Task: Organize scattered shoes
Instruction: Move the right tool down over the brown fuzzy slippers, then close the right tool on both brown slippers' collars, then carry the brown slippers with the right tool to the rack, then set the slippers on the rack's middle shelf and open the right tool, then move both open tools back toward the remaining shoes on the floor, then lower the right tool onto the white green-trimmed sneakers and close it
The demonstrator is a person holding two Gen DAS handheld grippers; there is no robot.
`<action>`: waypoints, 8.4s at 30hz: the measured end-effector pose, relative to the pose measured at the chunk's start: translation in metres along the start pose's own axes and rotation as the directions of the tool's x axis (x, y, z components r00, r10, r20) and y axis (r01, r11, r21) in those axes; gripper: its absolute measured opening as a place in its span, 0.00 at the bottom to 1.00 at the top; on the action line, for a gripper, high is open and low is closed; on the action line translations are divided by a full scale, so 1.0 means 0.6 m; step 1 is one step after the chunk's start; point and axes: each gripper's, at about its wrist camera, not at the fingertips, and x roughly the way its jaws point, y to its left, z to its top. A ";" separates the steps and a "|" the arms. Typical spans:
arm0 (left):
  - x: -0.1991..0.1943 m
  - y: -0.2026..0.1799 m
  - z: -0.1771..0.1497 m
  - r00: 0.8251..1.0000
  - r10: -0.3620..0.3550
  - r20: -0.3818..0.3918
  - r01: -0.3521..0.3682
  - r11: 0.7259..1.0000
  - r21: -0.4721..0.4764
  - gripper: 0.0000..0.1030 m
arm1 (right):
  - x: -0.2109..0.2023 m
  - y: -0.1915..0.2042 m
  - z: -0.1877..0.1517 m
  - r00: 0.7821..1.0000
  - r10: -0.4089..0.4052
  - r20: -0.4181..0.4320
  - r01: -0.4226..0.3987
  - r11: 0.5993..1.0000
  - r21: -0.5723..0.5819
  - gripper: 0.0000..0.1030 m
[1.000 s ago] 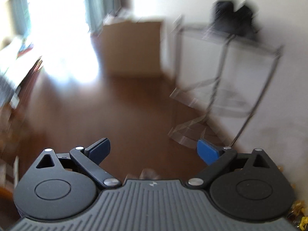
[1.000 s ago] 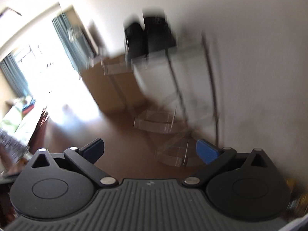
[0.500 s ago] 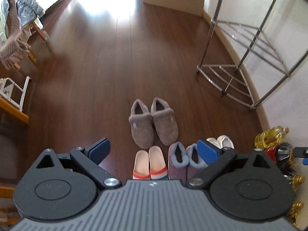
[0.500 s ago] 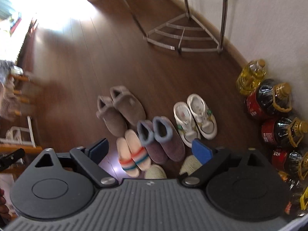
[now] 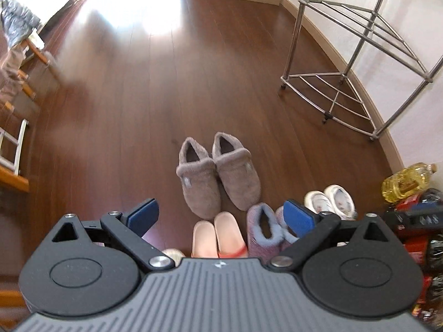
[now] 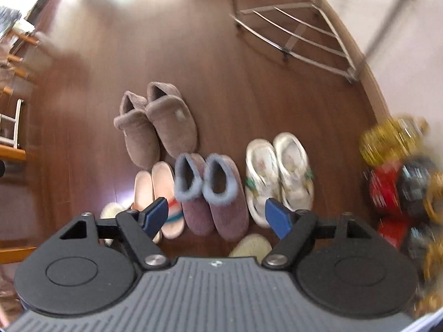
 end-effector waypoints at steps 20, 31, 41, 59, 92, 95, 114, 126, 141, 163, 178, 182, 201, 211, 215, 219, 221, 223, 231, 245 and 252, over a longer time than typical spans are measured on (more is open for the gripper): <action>0.535 0.290 0.147 0.998 -0.048 -0.039 0.053 0.989 0.141 0.95 | 0.726 0.410 0.242 0.983 -0.152 0.108 0.172 0.963 -0.207 0.80; 0.609 0.286 0.115 0.989 -0.081 -0.121 0.102 0.978 0.181 0.95 | 0.881 0.433 0.239 0.942 -0.331 -0.052 0.306 0.914 -0.265 0.42; 0.567 0.208 0.113 0.993 -0.037 -0.112 0.060 0.975 0.213 0.95 | 0.740 0.308 0.242 0.982 -0.106 0.154 0.103 0.994 0.026 0.23; 0.249 -0.154 0.406 0.936 -0.275 0.219 0.149 0.874 0.463 0.95 | -0.017 -0.020 0.526 0.837 -0.258 0.483 0.076 0.928 0.365 0.24; 0.330 -0.290 0.563 0.876 -0.477 0.075 0.227 0.545 0.807 0.87 | 0.045 -0.098 0.653 0.726 -0.482 0.491 0.276 0.857 0.434 0.21; 0.331 -0.312 0.539 0.866 -0.497 0.061 0.212 0.474 0.855 0.87 | 0.102 -0.111 0.635 0.807 -0.416 0.419 0.241 0.880 0.410 0.15; 0.379 -0.386 0.546 0.850 -0.525 0.050 0.197 0.404 0.893 0.87 | 0.117 -0.120 0.588 0.834 -0.407 0.372 0.264 0.887 0.379 0.14; 0.353 -0.374 0.512 0.858 -0.512 0.043 0.199 0.409 0.890 0.87 | 0.073 -0.079 0.534 0.822 -0.389 0.415 0.237 0.898 0.371 0.15; 0.126 -0.311 0.434 0.971 -0.234 0.051 0.186 0.872 0.453 0.87 | -0.198 -0.041 0.253 0.708 -0.382 0.594 0.110 0.891 0.440 0.41; -0.116 -0.291 0.368 0.951 -0.254 0.179 0.163 0.899 0.407 0.89 | -0.365 0.002 0.099 0.621 -0.468 0.628 0.115 0.848 0.518 0.62; -0.030 -0.137 0.283 0.966 -0.217 0.138 0.137 0.889 0.437 0.90 | -0.300 0.030 -0.026 0.679 -0.504 0.534 0.174 0.817 0.550 0.67; 0.023 -0.079 0.230 0.983 -0.168 0.080 0.117 0.892 0.437 0.90 | -0.195 0.050 -0.081 0.787 -0.428 0.443 0.172 0.843 0.509 0.67; 0.322 0.109 0.003 0.987 -0.082 -0.135 0.141 0.844 0.517 0.90 | 0.270 0.279 -0.181 0.989 -0.132 0.073 0.135 0.990 -0.044 0.49; 0.350 0.029 -0.016 0.974 -0.182 -0.135 0.226 0.720 0.656 0.88 | 0.304 0.114 -0.157 0.950 -0.301 0.082 0.294 0.952 0.084 0.27; 0.389 -0.027 -0.040 0.970 -0.208 -0.122 0.238 0.751 0.616 0.87 | 0.368 -0.003 -0.122 0.937 -0.341 0.076 0.341 0.940 0.021 0.26; 0.459 -0.116 -0.079 0.969 -0.211 -0.126 0.245 0.785 0.569 0.87 | 0.474 -0.125 -0.075 0.936 -0.351 -0.004 0.350 0.933 -0.083 0.34; 0.484 -0.153 -0.089 0.967 -0.220 -0.126 0.253 0.797 0.549 0.87 | 0.517 -0.157 -0.069 0.932 -0.361 -0.035 0.353 0.925 -0.138 0.34; 0.518 -0.197 -0.097 0.964 -0.229 -0.134 0.265 0.811 0.521 0.87 | 0.561 -0.182 -0.070 0.935 -0.346 -0.080 0.329 0.928 -0.177 0.34; 0.574 -0.264 -0.115 0.966 -0.205 -0.159 0.257 0.830 0.495 0.87 | 0.656 -0.224 -0.073 0.932 -0.287 -0.221 0.231 0.941 -0.248 0.22; 0.499 -0.337 -0.104 0.973 -0.146 -0.181 0.228 0.752 0.619 0.87 | 0.437 -0.325 -0.085 0.991 -0.094 -0.096 0.106 0.985 0.135 0.08; 0.354 -0.376 -0.042 0.968 -0.190 -0.162 0.250 0.729 0.637 0.87 | 0.174 -0.352 -0.012 0.994 -0.012 0.107 -0.026 0.937 0.347 0.08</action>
